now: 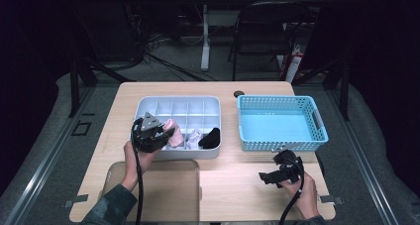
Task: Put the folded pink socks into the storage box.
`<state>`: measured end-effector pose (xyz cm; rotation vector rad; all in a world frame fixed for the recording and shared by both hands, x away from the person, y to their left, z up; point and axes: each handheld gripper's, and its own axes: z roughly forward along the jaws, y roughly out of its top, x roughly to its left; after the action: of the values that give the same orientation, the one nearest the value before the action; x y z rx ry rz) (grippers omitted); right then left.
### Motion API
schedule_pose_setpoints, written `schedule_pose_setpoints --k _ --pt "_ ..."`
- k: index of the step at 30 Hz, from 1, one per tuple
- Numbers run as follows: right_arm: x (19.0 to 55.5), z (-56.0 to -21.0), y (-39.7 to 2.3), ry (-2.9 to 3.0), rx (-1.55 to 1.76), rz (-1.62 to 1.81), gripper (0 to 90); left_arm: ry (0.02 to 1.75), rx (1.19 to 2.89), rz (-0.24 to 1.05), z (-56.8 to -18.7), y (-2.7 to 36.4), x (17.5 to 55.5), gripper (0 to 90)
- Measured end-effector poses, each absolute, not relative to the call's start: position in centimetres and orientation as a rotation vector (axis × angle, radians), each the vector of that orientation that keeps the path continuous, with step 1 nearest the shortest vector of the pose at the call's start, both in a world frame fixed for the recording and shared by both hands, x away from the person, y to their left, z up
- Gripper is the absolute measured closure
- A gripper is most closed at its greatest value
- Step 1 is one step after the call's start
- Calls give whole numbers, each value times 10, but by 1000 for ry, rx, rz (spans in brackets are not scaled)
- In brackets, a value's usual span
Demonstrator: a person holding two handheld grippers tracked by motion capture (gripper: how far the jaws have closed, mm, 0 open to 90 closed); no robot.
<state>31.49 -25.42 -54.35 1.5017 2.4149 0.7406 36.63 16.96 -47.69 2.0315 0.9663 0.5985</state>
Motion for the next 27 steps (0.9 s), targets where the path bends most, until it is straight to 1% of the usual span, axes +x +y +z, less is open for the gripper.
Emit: schedule_pose_setpoints --k 2,7,9,11,20,21,27 --pt "315 -543 -254 2417 1502 738 0 978 2040 598 -482 168 371 699" --pt "315 -543 -254 2416 1503 741 0 984 2092 654 -493 160 377 698" --pt "315 -544 -254 2415 1499 747 0 991 2099 645 -496 159 378 698" --pt "315 -544 -254 2422 1506 745 0 994 2123 681 -499 156 380 698" --pt "314 -542 -252 2434 1484 742 0 1002 2215 652 -512 145 385 697" --pt "313 -542 -251 2430 1480 759 0 1002 2211 670 -513 143 385 696" --pt "314 -542 -251 2433 1477 745 0 1013 2221 638 -516 143 387 688"
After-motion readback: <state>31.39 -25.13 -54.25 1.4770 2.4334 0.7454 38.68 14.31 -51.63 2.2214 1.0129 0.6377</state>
